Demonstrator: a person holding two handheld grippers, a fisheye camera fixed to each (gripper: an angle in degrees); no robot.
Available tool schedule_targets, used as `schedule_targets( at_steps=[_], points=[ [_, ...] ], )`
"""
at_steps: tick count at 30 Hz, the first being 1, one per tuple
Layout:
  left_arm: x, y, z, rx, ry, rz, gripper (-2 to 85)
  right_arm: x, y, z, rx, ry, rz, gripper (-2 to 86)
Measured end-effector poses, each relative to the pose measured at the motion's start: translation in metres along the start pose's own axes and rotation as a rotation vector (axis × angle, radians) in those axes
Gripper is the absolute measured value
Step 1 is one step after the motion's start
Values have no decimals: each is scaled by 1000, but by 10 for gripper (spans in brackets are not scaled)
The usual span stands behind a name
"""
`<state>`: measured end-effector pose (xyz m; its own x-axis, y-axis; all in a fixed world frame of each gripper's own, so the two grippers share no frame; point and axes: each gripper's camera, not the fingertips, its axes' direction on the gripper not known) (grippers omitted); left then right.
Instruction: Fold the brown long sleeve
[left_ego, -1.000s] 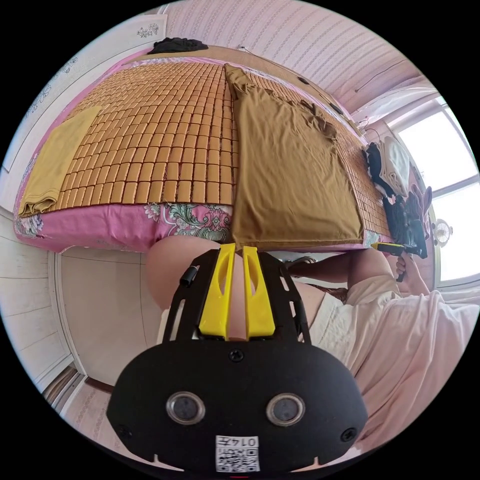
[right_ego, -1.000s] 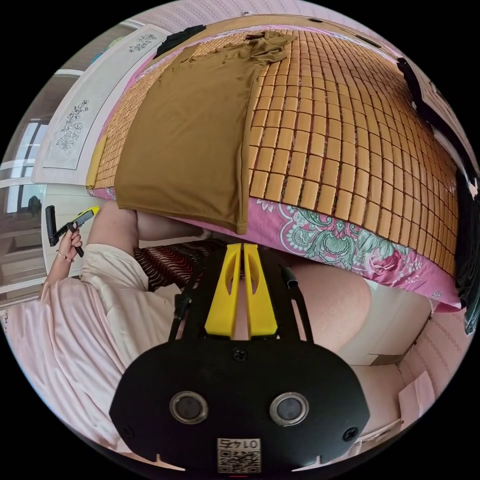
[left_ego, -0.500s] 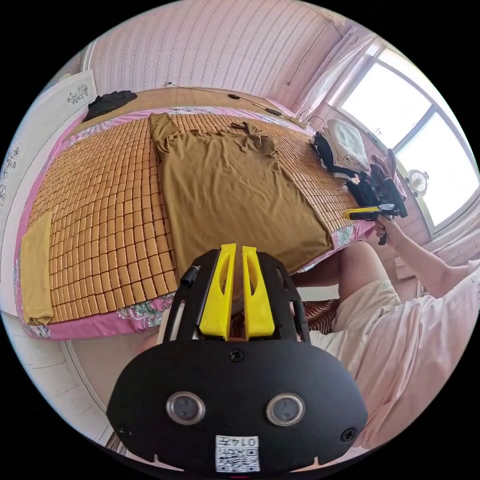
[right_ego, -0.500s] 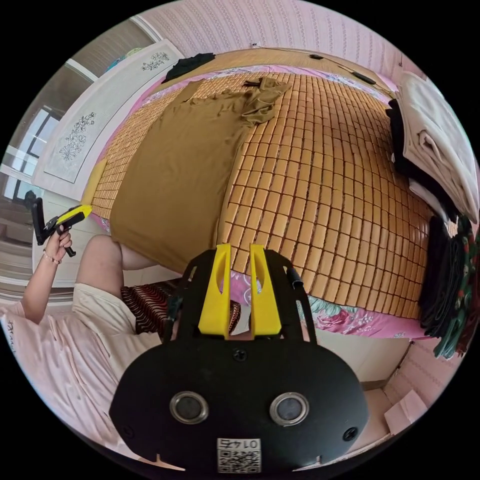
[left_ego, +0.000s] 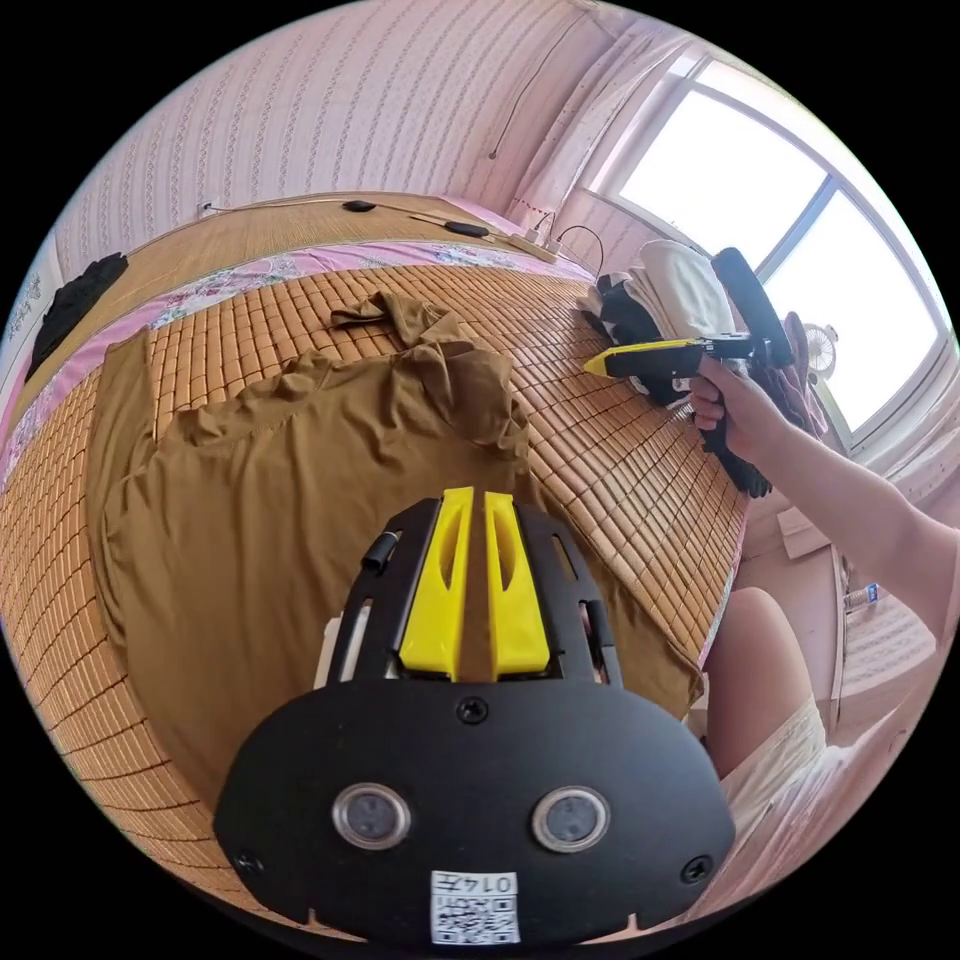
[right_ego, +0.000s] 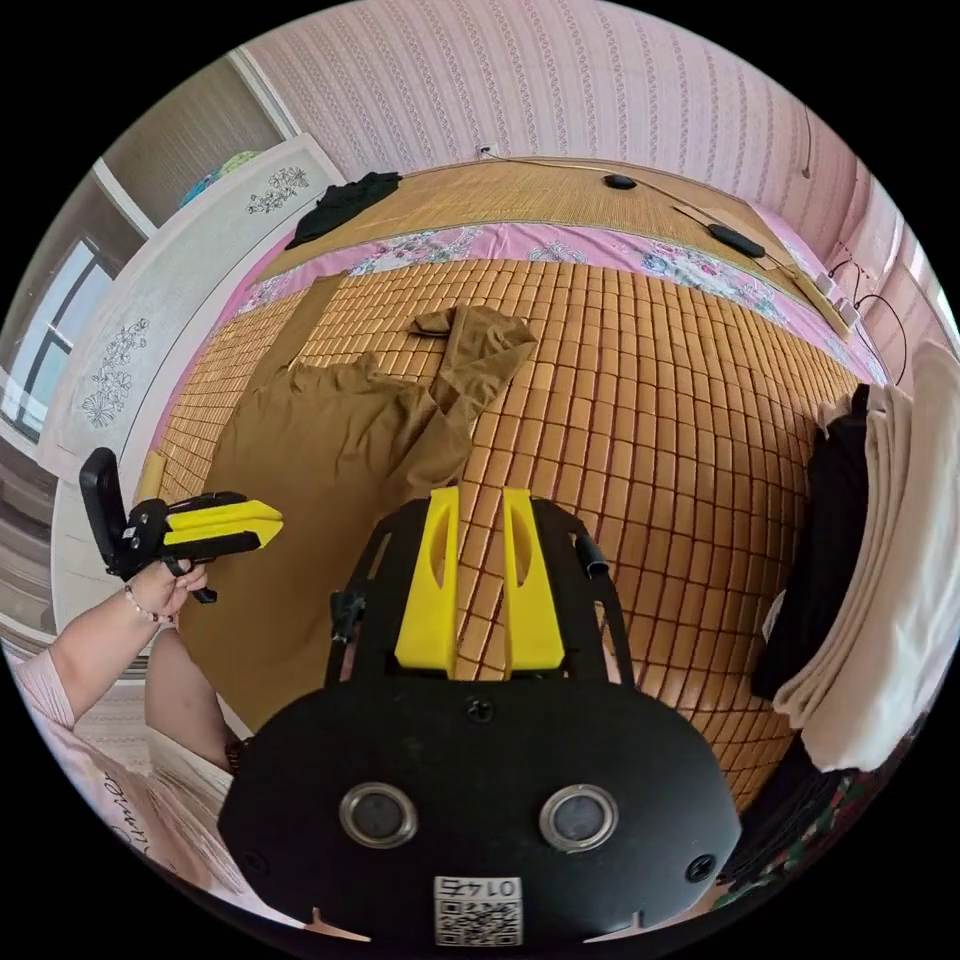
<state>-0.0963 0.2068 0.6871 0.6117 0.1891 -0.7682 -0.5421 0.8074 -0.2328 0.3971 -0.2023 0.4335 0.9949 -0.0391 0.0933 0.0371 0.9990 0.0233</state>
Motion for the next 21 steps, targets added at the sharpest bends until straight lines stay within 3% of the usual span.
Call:
schedule_targets(
  at_steps=[5,8,11,17,21],
  points=[
    [-8,-49,58,-25,16,-9,-3,7,-59,43,-3,42,71,79],
    [-15,-57,94,-146,6,-55,-6,12,-71,63,-8,36,105,73],
    [-17,-60,99,-102,51,-65,-9,13,-64,61,7,37,91,20],
    [0,-74,108,-105,-22,-32,-10,13,52,-50,179,-26,7,-2],
    [10,-83,113,-97,-40,-22,-10,-3,178,-172,200,193,-3,6]
  ],
)
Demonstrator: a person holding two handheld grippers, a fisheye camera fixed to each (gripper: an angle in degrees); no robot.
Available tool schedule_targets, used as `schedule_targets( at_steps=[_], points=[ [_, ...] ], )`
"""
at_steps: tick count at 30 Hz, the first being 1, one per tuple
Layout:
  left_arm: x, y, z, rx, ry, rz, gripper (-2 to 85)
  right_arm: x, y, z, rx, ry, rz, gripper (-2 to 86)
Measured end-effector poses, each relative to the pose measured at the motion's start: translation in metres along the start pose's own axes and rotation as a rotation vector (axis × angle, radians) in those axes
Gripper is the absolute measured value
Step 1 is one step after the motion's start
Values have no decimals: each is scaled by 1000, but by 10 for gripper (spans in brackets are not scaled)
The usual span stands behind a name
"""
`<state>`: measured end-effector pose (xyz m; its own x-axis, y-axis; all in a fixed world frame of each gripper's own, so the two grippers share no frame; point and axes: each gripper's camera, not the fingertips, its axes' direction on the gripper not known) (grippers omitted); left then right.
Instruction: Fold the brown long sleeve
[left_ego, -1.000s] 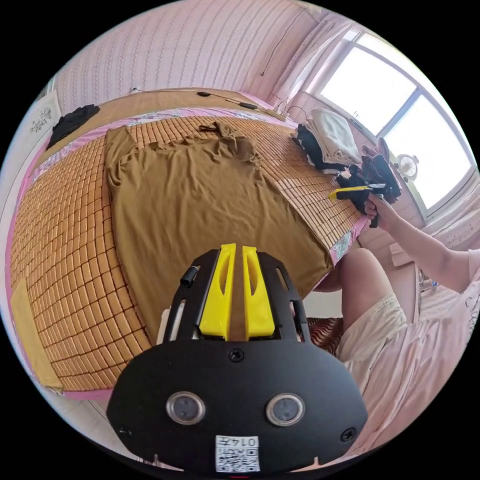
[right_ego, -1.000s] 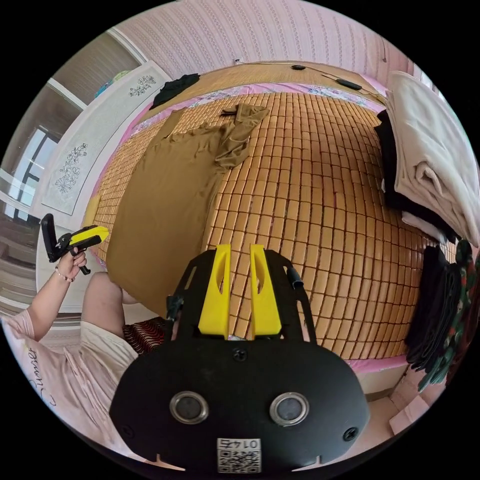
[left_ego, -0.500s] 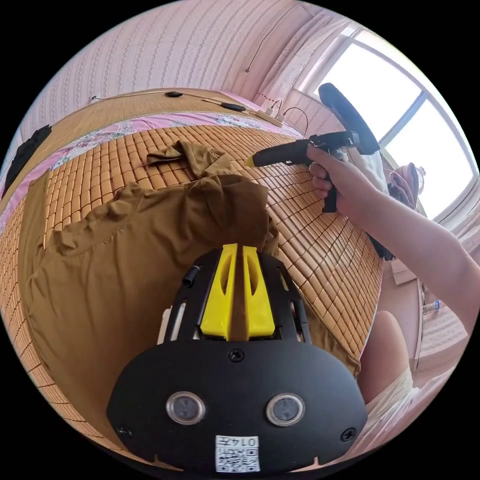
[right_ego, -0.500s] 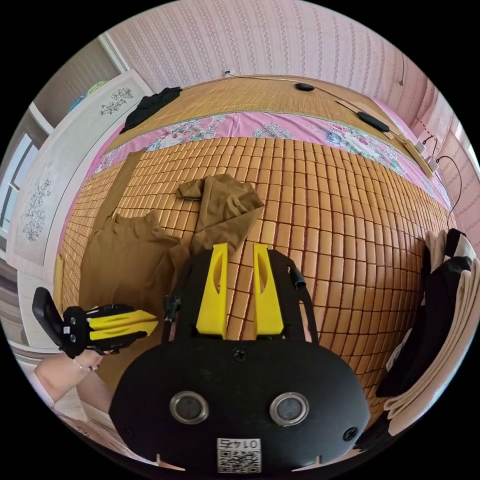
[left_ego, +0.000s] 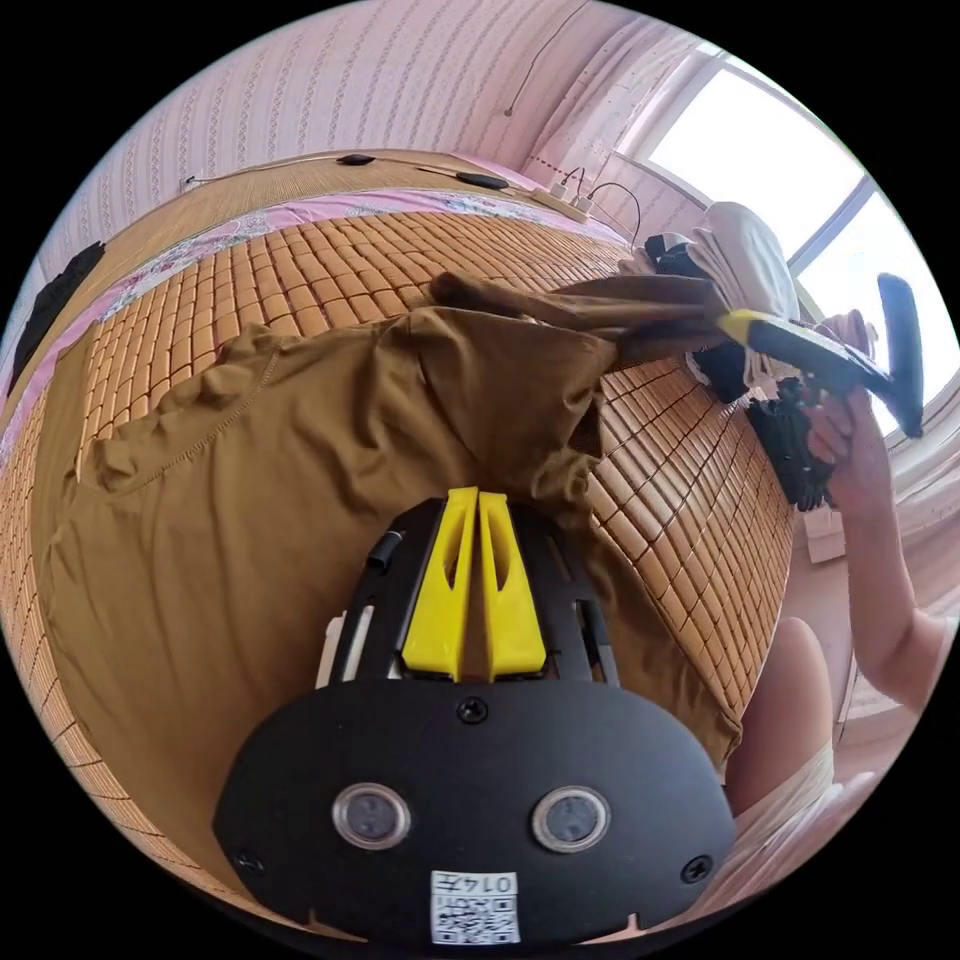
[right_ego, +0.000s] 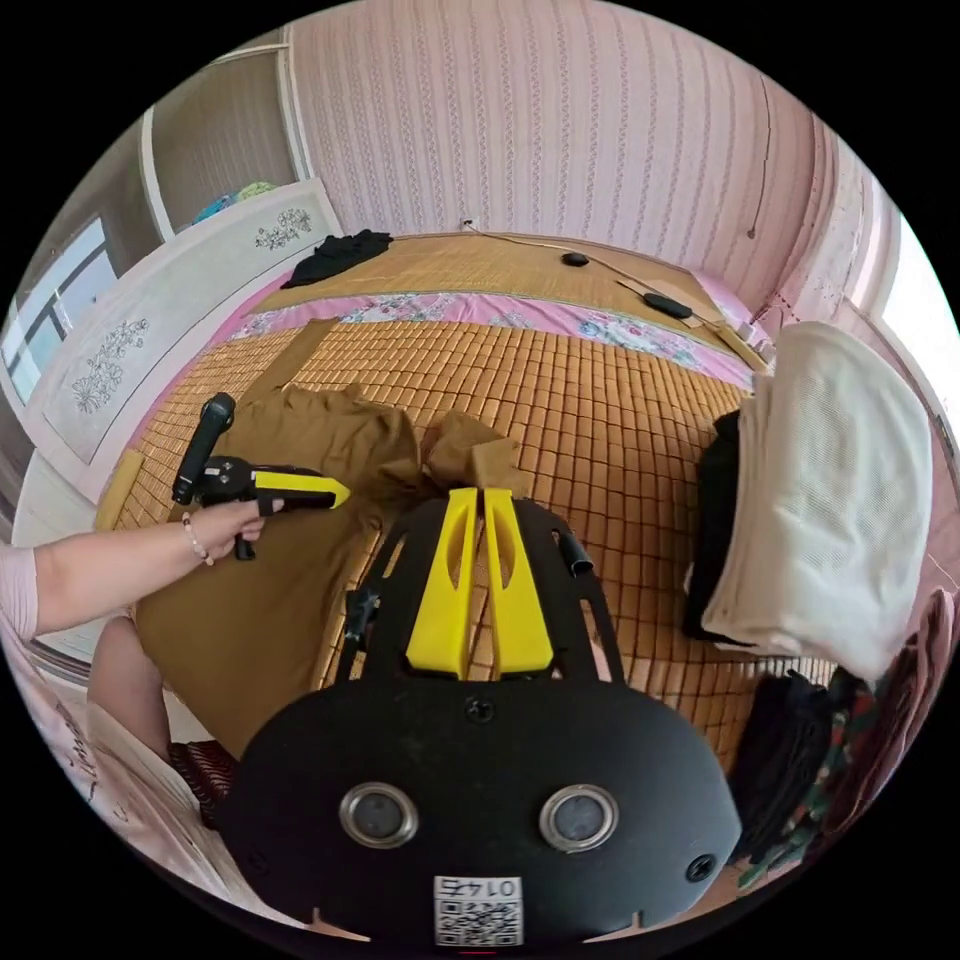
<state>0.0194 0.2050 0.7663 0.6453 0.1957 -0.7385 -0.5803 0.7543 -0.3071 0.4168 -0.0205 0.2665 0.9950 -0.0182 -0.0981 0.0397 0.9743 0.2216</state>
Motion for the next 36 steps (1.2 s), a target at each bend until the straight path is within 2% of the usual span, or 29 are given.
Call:
schedule_targets(
  at_steps=[2,5,9,12,17,19,23,29,33,36],
  points=[
    [5,-2,-3,25,2,15,-10,17,30,-35,-41,48,50,21],
    [19,-5,-12,45,-11,35,-9,60,70,-62,-9,19,185,77],
    [43,-19,-20,20,-21,54,-8,113,110,-49,27,-126,329,118],
    [67,-36,-19,0,-46,99,-7,130,129,-19,-24,-119,384,120],
    [99,-78,-1,-21,-103,141,9,126,128,13,-85,-121,330,107],
    [107,-99,17,-45,-131,112,36,117,115,23,-129,-166,244,76],
    [110,-121,45,-133,-161,45,58,119,113,16,-143,-147,208,6],
    [120,-129,58,-144,-185,50,5,145,120,-28,-35,-97,253,4],
    [118,-129,60,-127,-140,7,-8,132,109,-3,-127,-100,228,51],
    [116,-131,61,-129,-122,-26,-9,121,105,-3,-146,36,199,8]
  ],
)
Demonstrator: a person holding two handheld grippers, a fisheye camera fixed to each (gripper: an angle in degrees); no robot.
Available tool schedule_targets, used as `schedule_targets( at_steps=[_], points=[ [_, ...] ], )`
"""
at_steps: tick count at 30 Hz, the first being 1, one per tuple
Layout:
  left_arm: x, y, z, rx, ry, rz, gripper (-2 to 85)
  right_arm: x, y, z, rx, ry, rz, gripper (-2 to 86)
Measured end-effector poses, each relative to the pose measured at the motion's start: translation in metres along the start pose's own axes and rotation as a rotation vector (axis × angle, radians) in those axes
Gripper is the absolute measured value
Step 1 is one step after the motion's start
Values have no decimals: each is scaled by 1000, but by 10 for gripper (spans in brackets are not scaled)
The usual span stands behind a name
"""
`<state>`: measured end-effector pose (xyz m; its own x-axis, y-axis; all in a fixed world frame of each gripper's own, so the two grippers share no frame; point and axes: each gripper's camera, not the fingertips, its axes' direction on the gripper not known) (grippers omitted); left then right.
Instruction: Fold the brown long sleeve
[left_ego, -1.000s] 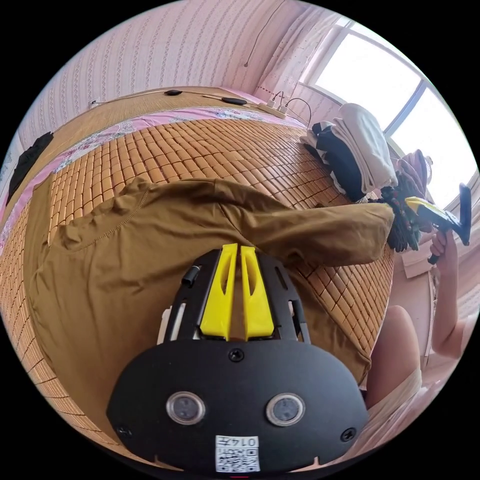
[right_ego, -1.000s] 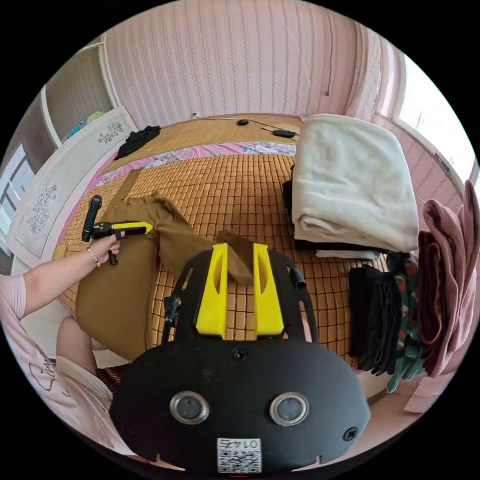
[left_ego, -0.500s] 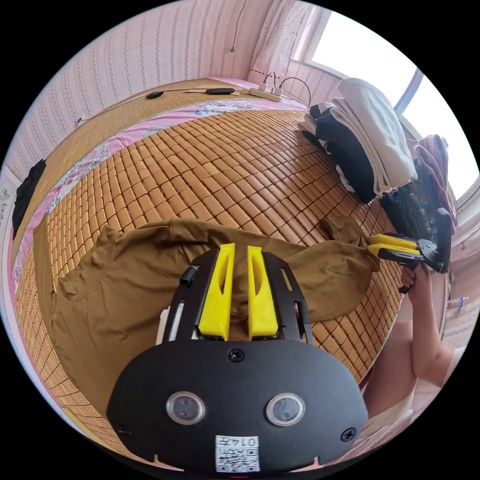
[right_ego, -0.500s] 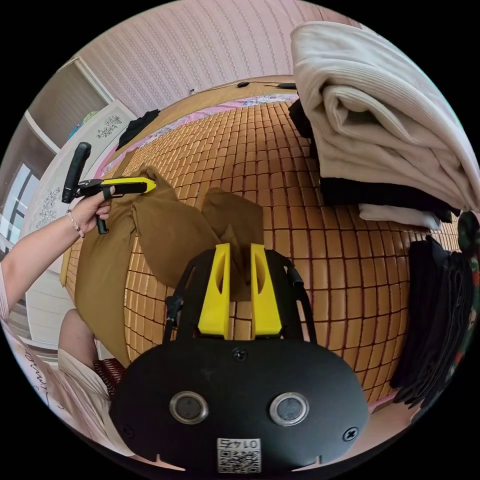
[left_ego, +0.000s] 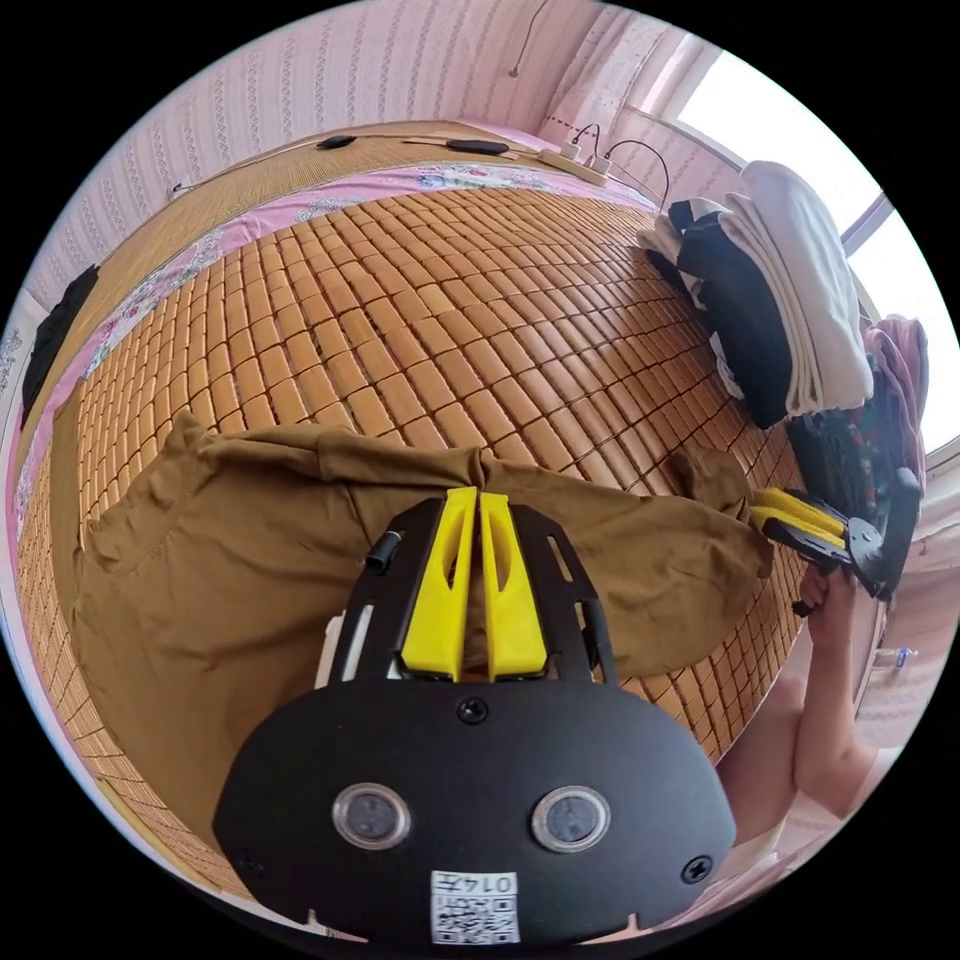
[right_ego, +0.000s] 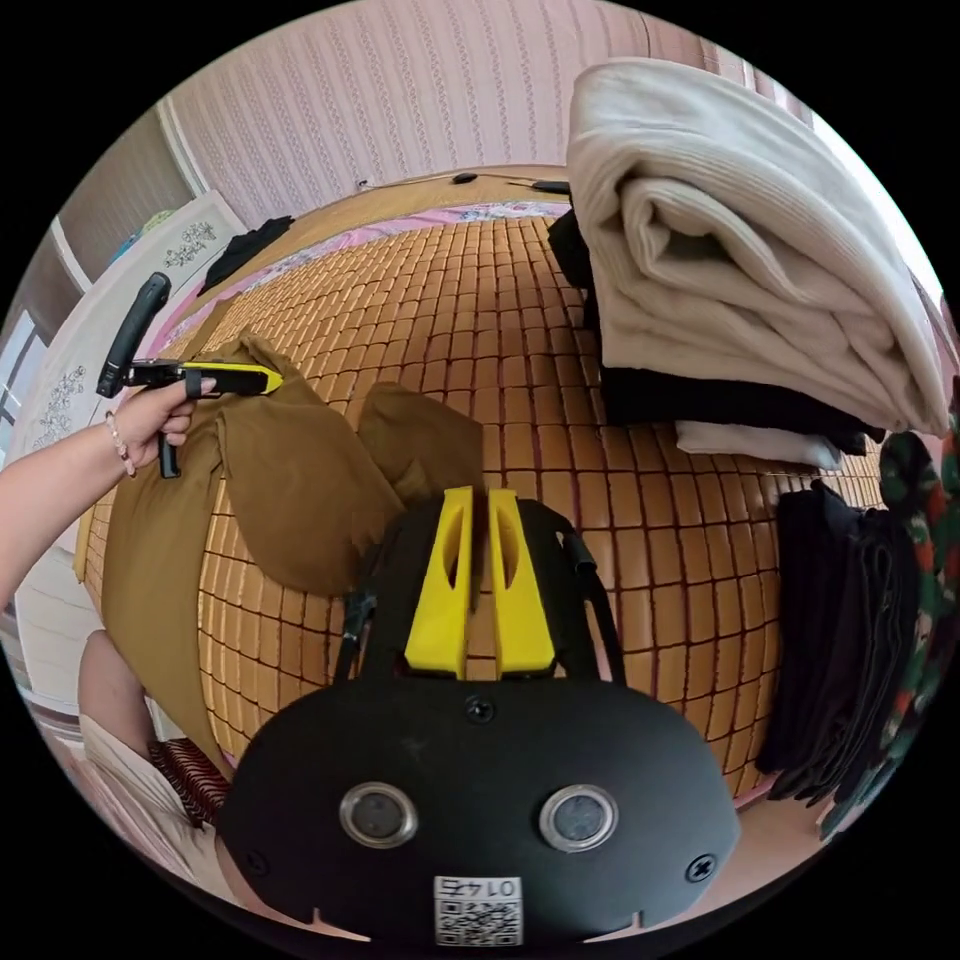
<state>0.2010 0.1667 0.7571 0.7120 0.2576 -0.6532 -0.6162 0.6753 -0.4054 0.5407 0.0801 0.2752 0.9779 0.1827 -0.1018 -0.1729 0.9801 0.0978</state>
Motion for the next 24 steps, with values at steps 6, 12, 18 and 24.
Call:
schedule_targets(
  at_steps=[6,12,18,24],
  points=[
    [5,-1,-3,2,-14,14,-10,28,5,-55,26,-164,-35,-8],
    [3,9,-45,169,42,72,-10,73,47,-178,135,-229,-20,-3],
    [-4,4,-49,202,54,32,-10,120,46,-127,80,-123,195,-5],
    [-6,-6,-19,139,61,-88,-10,117,35,-103,24,-133,135,39]
  ],
)
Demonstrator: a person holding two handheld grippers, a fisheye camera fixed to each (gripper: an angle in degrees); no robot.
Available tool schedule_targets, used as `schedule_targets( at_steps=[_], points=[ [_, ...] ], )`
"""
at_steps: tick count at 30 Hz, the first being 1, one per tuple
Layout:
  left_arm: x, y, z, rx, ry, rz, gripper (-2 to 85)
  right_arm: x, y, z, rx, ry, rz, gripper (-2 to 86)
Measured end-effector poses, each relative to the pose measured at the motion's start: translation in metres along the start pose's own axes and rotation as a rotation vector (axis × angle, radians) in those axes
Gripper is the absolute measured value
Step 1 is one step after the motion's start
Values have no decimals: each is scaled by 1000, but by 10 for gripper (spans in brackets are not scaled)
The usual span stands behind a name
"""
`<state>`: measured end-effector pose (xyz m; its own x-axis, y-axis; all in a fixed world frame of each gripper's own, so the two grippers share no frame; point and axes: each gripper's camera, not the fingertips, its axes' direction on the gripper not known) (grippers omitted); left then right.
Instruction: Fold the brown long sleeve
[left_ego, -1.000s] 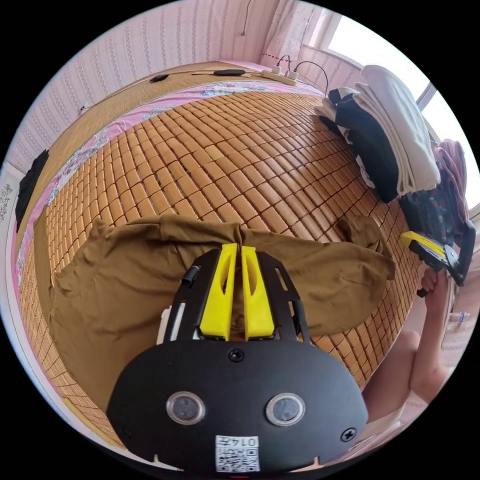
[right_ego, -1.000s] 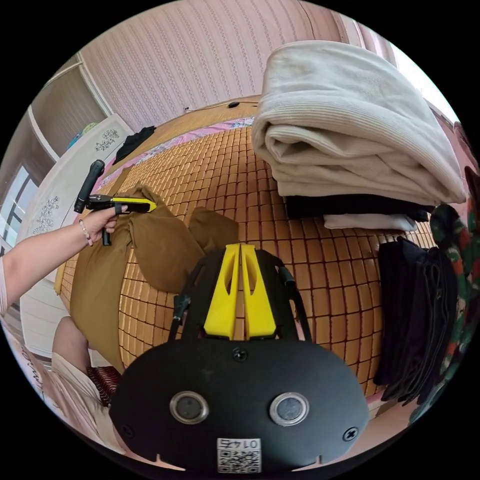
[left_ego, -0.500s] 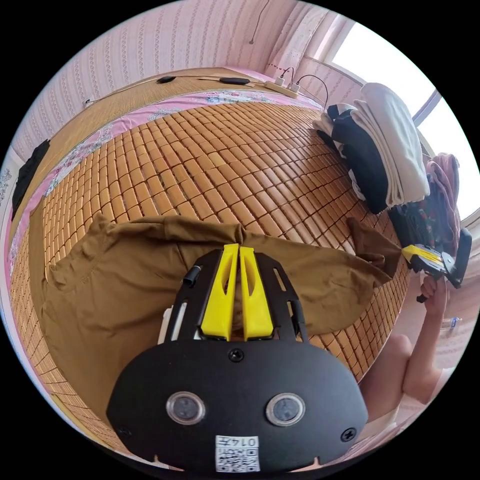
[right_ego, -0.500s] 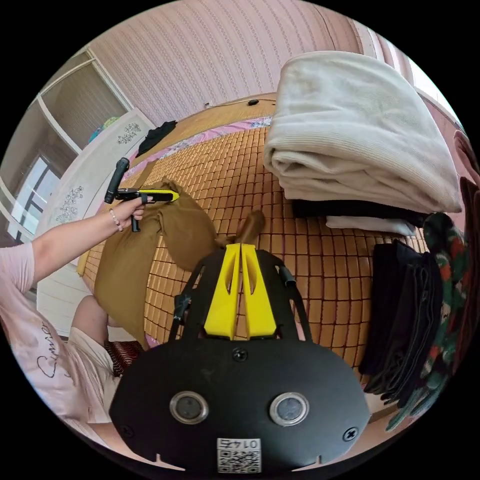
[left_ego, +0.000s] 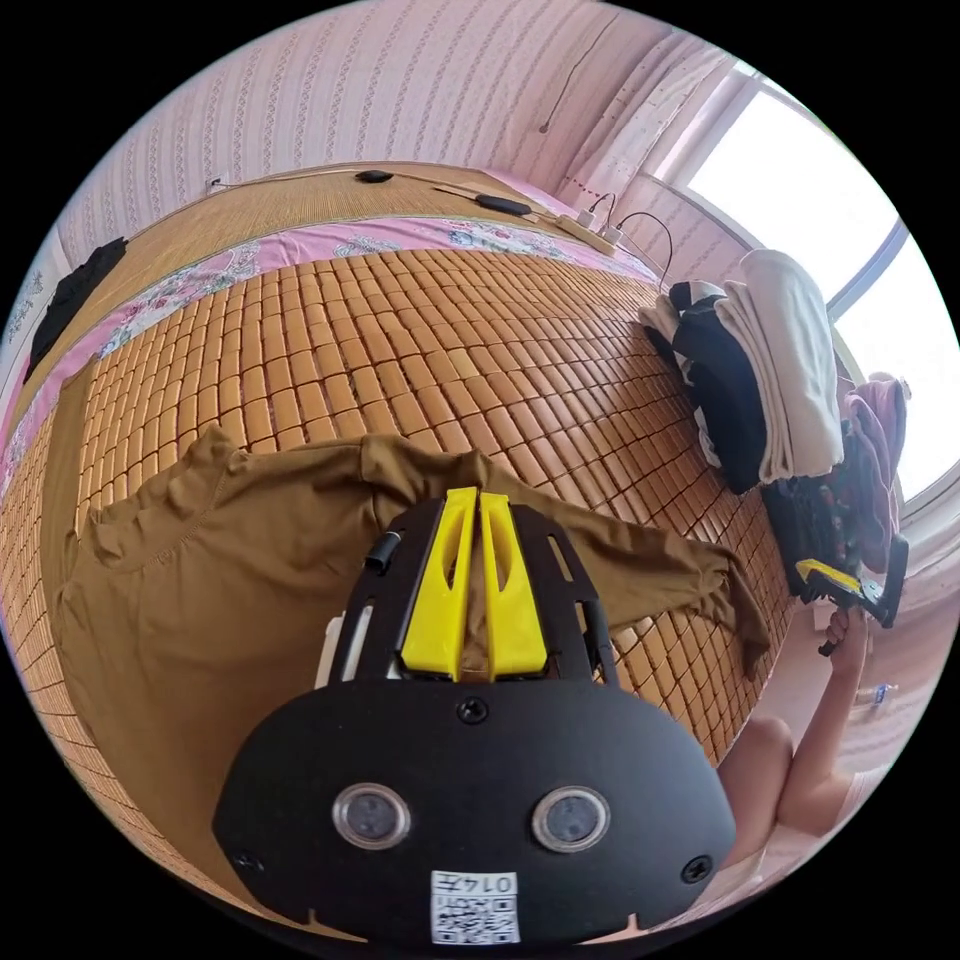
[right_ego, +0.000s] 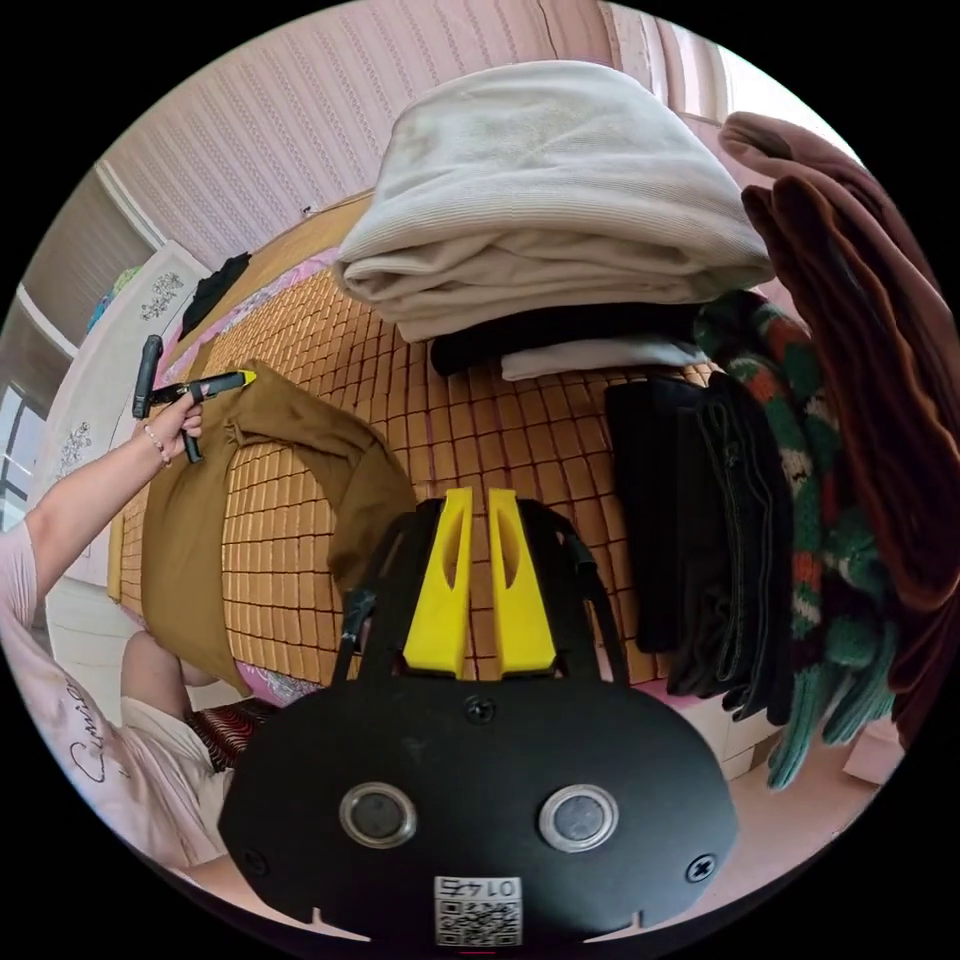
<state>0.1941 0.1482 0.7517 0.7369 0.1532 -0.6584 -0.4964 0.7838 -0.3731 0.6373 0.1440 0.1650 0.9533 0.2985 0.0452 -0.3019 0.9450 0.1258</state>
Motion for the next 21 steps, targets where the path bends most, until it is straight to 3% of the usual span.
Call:
schedule_targets(
  at_steps=[5,7,11,18,21],
  points=[
    [10,-7,14,-59,-53,29,-10,-23,-15,39,-172,-143,-153,31],
    [13,-9,17,-69,-68,33,-10,-40,-13,78,-379,-117,-256,-1],
    [17,-12,20,-77,-67,34,-10,-20,-16,66,-366,1,-178,-7],
    [29,-19,25,-81,-86,39,-10,3,-18,55,-312,-53,-85,-9],
    [33,-23,27,-81,-87,31,-10,-7,-19,45,-271,142,-98,-9]
  ],
)
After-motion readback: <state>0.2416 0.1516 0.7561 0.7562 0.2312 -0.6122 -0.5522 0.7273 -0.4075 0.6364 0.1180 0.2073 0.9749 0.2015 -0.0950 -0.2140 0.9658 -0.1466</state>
